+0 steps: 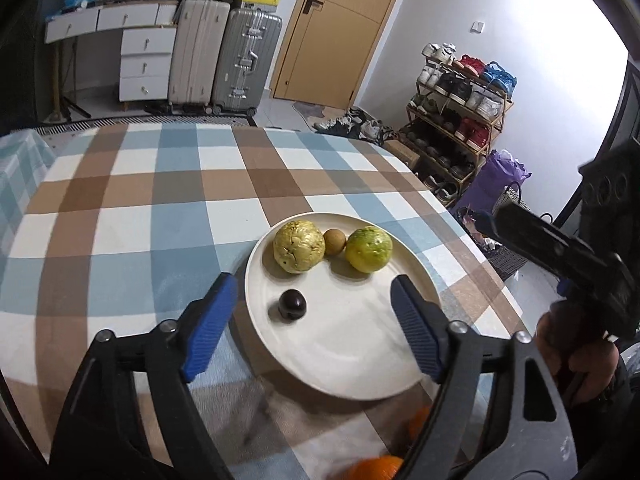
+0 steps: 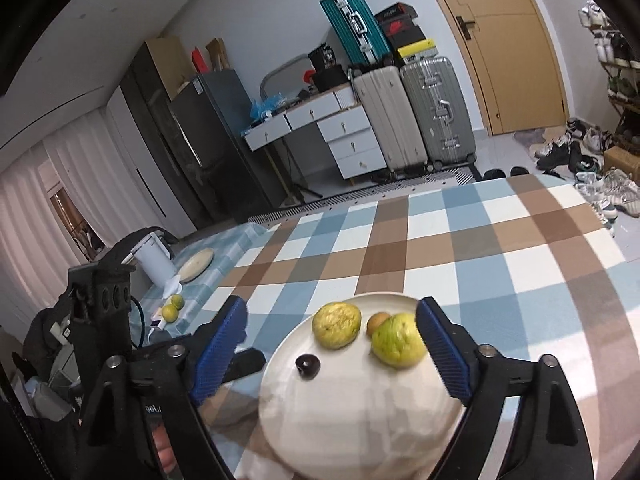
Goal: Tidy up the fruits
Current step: 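Open both tools to drop the fruits on the plate and withdraw, then move the right tool toward the red tomatoes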
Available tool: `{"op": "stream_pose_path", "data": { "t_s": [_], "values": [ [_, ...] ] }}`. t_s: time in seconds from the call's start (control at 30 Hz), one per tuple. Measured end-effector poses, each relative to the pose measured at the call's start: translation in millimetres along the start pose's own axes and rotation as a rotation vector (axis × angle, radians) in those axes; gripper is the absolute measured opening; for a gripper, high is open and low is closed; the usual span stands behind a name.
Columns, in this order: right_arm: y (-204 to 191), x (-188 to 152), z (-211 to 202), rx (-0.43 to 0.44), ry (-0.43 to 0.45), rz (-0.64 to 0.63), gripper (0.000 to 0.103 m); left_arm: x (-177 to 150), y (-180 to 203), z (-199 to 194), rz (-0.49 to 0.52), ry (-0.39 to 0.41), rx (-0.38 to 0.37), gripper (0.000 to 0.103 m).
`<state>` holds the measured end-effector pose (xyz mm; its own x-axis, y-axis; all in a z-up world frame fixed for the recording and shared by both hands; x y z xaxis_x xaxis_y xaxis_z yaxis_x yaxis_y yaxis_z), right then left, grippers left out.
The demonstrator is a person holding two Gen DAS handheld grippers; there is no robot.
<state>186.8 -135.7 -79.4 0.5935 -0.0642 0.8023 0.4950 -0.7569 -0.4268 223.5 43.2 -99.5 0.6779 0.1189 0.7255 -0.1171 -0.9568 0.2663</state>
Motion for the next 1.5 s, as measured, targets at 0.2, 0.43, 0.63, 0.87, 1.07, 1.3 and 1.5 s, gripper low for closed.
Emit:
{"op": "stream_pose_path", "data": {
  "t_s": [0.2,0.43,0.63,0.87,1.07,1.3,1.5],
  "values": [
    [-11.1,-20.1,-39.4,-0.032,0.028,-0.003,0.103,-11.8,19.5,-33.4,0.024,0.018,0.028,0.086],
    [-24.0,-41.1,-72.9,-0.036,0.051,-0.021,0.103,-28.6,37.3,-71.7,0.034,0.065,0.069,0.102],
    [-33.2,-63.7,-88.4,-0.045,0.031,-0.024,0.103,-44.0,48.6,-95.0,0.039,0.07,0.093,0.102],
    [-46.9,-93.4,-102.1,-0.028,-0.012,-0.044,0.103,-67.8,58.8,-117.9,0.049,0.063,0.098,0.102],
    [-58.0,-121.8,-113.2,-0.017,-0.07,-0.064,0.103,-95.1,58.6,-125.2,0.048,0.036,0.093,0.102],
    [-62.7,-153.1,-115.8,-0.016,-0.127,-0.054,0.103,-118.8,51.9,-130.2,0.026,0.01,0.084,0.102],
    [-62.0,-171.6,-109.9,0.021,-0.161,-0.029,0.103,-136.9,43.3,-124.6,-0.013,-0.022,0.077,0.102]
  ]
}}
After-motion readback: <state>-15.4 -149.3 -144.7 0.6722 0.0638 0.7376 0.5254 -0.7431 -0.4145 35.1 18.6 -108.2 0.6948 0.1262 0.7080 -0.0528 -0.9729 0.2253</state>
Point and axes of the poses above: each gripper's, at about its wrist camera, not at the fingertips, and z roughly the way its jaws point, y to its right, x to its top, the point moved 4 cm from there along z, roughly the way its jaws point, and after that the axes turned 4 degrees about x, right-handed, at the moved point
